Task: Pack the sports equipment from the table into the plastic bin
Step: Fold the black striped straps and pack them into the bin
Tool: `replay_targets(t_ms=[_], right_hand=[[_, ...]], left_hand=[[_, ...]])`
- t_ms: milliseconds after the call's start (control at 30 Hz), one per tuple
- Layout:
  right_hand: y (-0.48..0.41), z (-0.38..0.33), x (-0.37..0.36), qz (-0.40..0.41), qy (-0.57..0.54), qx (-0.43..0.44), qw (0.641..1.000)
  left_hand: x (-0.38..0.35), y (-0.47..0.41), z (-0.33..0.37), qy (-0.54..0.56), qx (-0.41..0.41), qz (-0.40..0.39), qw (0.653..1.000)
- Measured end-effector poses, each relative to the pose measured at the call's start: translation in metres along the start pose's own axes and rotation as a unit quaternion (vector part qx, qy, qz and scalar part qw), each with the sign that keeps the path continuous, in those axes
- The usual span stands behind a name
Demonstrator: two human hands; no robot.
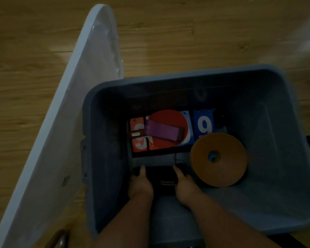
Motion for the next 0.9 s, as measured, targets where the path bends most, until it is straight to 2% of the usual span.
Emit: replay_targets(t_ms=[100,200,300,467,533,567,633,667,800,900], right_hand=[[0.003,0.006,-0.001,-0.016,0.059,-0.029,0.998],[0.006,0.003,0.004,0.021,0.063,-0.016,0.998],[0.007,-0.001,0.008,0.024,0.089,0.003,0.996],[0.002,0.012,0.003,-0.044,0.127,-0.057,0.989],[0.002,0.012,0.005,-0.026,0.149,-0.056,0.987],[0.003,0.009,0.011,0.012,0.166,-0.046,0.985],[0.005,0.002,0.02,0.067,0.192,-0.027,0.979],[0.005,-0.001,0.021,0.074,0.189,-0.022,0.979],[-0.004,0.009,0.014,0.024,0.206,-0.067,0.976],[-0.008,0.029,0.014,0.014,0.199,-0.124,0.972]], left_hand=[[0.009,0.007,0.013,-0.106,-0.049,0.066,0.991],[-0.002,0.003,0.024,-0.169,-0.104,0.03,0.98],[0.001,-0.005,0.022,-0.197,-0.086,0.002,0.977],[0.008,-0.009,0.021,-0.266,-0.044,-0.011,0.963],[0.007,-0.008,0.029,-0.232,-0.089,0.008,0.968],[0.002,-0.007,0.035,-0.198,-0.138,0.006,0.97],[-0.01,-0.001,0.048,-0.158,-0.237,-0.026,0.958],[-0.014,0.001,0.051,-0.172,-0.263,-0.04,0.948],[-0.026,-0.004,0.054,-0.247,-0.273,-0.067,0.927],[-0.029,-0.011,0.057,-0.291,-0.273,-0.125,0.908]])
Point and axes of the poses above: each hand's wrist, its own y-axis away from the middle knuckle, its own x-axis out of the back of the hand, z = x × y, the point moved 7 cm from there along -y, towards the middle knuckle, and after that the axes turned 7 degrees about y, right-handed, at the moved point
